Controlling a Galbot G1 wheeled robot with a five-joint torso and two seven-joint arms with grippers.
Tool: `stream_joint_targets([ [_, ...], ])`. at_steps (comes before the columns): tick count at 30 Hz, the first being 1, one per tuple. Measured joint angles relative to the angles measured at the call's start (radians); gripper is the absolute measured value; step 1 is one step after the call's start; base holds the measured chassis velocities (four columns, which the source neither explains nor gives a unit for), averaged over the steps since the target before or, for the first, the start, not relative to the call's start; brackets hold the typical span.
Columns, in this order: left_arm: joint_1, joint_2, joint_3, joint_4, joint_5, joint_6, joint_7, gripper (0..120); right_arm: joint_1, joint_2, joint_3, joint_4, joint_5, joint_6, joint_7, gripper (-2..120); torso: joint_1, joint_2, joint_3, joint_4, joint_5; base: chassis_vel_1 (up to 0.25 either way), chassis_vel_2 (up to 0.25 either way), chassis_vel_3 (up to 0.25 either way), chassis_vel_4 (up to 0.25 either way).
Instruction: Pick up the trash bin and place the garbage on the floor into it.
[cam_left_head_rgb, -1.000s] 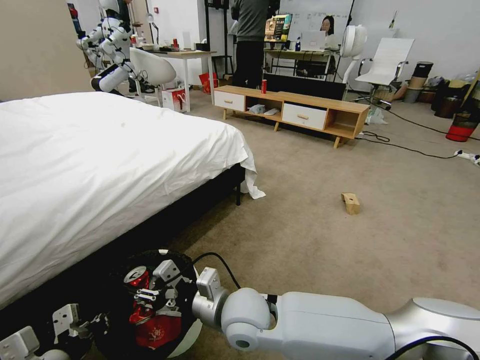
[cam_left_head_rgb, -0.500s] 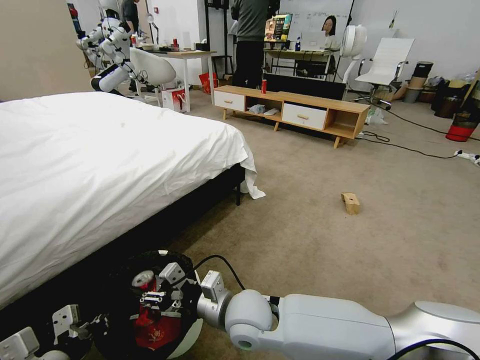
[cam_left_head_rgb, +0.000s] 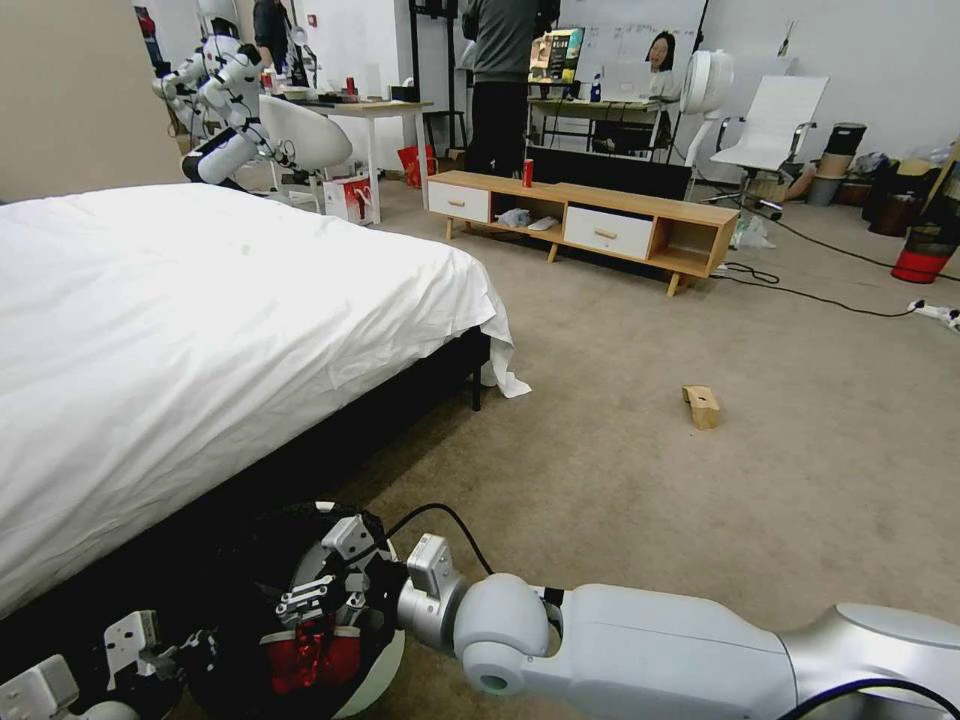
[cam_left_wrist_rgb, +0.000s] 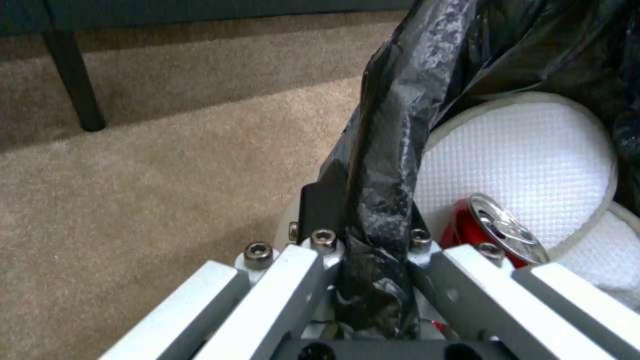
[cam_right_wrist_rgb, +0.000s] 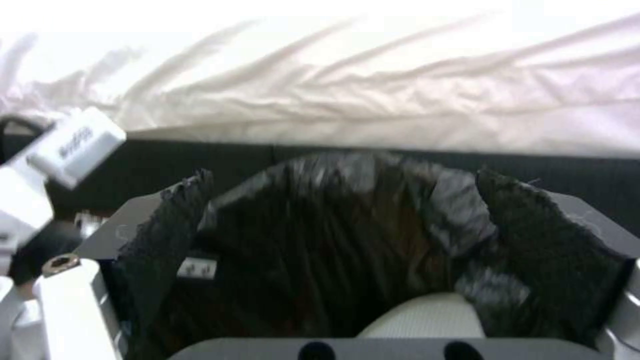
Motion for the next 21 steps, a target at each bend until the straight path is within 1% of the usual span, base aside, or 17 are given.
stream_joint_targets([
  [3, 0.001, -0.001, 0.0, 0.0, 0.001, 0.0, 0.0, 2, 0.0, -0.002, 0.022, 0.012, 0.005, 0.0, 0.0, 100, 0.0, 0.0, 0.0, 0.0, 0.0, 0.0, 0.0, 0.0, 0.0],
  [6, 0.0, -0.001, -0.003, 0.001, 0.001, 0.0, 0.0, 2, 0.001, -0.008, 0.087, 0.04, 0.017, 0.009, 0.0, 100, 0.0, 0.0, 0.0, 0.0, 0.0, 0.0, 0.0, 0.0, 0.0],
  [7, 0.0, -0.001, -0.003, 0.001, 0.001, 0.0, 0.0, 2, 0.001, -0.008, 0.087, 0.04, 0.017, 0.009, 0.0, 100, 0.0, 0.0, 0.0, 0.0, 0.0, 0.0, 0.0, 0.0, 0.0],
  [9, -0.001, -0.002, -0.004, 0.004, 0.001, 0.0, 0.001, 2, -0.002, -0.013, 0.148, 0.062, 0.03, 0.022, 0.0, 100, 0.0, 0.0, 0.0, 0.0, 0.0, 0.0, 0.0, 0.0, 0.0],
  [13, -0.003, -0.002, -0.004, 0.006, 0.001, 0.0, 0.001, 2, -0.008, -0.021, 0.201, 0.082, 0.042, 0.037, -0.006, 100, 0.0, 0.0, 0.0, 0.0, 0.0, 0.0, 0.0, 0.0, 0.0],
  [16, -0.005, -0.004, -0.004, 0.008, 0.004, 0.0, 0.001, 2, -0.037, -0.05, 0.313, 0.12, 0.055, 0.069, -0.023, 100, 0.0, 0.0, 0.0, 0.0, 0.0001, 0.0, 0.0, 0.0, 0.0],
  [18, -0.005, -0.004, -0.004, 0.008, 0.004, 0.0, 0.001, 2, -0.042, -0.054, 0.328, 0.124, 0.055, 0.073, -0.026, 100, 0.0, 0.0, 0.0, 0.0001, 0.0001, 0.0, 0.0, 0.0, 0.0],
  [19, -0.005, -0.005, -0.005, 0.009, 0.007, 0.0, 0.002, 2, -0.075, -0.079, 0.408, 0.142, 0.061, 0.085, -0.039, 100, 0.0, 0.0, 0.0, 0.0002, 0.0001, 0.0, 0.0, 0.0, 0.0],
  [20, -0.005, -0.005, -0.005, 0.009, 0.007, 0.0, 0.002, 2, -0.075, -0.079, 0.408, 0.142, 0.061, 0.085, -0.039, 100, 0.0, 0.0, 0.0, 0.0002, 0.0001, 0.0, 0.0, 0.0, 0.0],
  [21, -0.004, -0.005, -0.007, 0.009, 0.01, 0.0, 0.003, 2, -0.102, -0.097, 0.464, 0.154, 0.064, 0.088, -0.045, 100, 0.0, 0.0, 0.0, 0.0001, 0.0002, 0.0, 0.0, 0.0, 0.0],
])
